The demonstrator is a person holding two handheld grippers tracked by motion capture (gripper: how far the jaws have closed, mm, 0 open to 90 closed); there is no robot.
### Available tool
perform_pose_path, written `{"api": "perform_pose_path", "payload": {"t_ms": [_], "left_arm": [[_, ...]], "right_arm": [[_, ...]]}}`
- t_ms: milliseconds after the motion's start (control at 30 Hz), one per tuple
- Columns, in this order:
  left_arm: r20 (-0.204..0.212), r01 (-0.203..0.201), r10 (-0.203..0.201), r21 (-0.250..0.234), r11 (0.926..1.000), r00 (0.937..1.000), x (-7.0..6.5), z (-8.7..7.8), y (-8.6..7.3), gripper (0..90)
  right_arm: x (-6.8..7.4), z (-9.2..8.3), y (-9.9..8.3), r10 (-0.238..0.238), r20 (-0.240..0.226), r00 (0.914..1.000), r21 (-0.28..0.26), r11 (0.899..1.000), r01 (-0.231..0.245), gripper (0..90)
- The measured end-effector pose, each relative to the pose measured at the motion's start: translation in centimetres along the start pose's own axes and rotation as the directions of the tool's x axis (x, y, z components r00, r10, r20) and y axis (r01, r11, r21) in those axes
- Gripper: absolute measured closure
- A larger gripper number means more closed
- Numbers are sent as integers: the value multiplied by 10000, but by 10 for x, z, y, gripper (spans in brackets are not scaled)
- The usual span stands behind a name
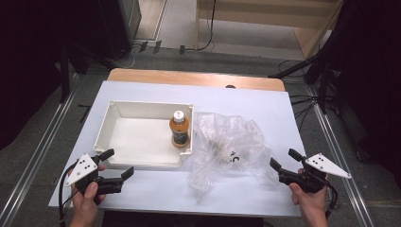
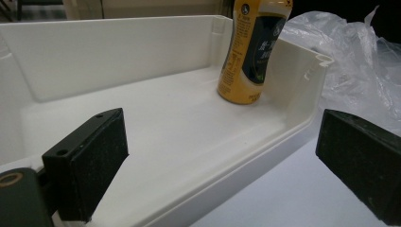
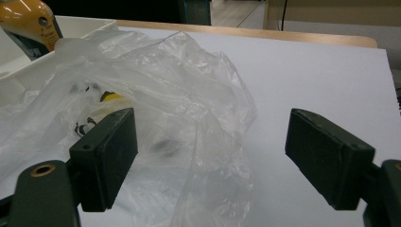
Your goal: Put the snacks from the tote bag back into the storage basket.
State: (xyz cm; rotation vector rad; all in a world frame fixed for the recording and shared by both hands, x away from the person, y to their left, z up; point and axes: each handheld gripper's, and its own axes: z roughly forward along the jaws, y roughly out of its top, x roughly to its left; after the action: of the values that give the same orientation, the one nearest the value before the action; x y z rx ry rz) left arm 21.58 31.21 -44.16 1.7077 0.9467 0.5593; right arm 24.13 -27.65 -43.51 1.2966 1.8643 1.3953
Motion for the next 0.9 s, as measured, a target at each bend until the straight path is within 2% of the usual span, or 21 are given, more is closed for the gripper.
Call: {"api": "perform_pose_path", "payload": {"t_ms": [900], "left_arm": [[-81, -21, 21, 22, 10000, 10000, 0, -1, 0, 31]], "right_arm": [[1, 8, -4, -187, 96, 9998, 337, 9993, 184, 199]]}}
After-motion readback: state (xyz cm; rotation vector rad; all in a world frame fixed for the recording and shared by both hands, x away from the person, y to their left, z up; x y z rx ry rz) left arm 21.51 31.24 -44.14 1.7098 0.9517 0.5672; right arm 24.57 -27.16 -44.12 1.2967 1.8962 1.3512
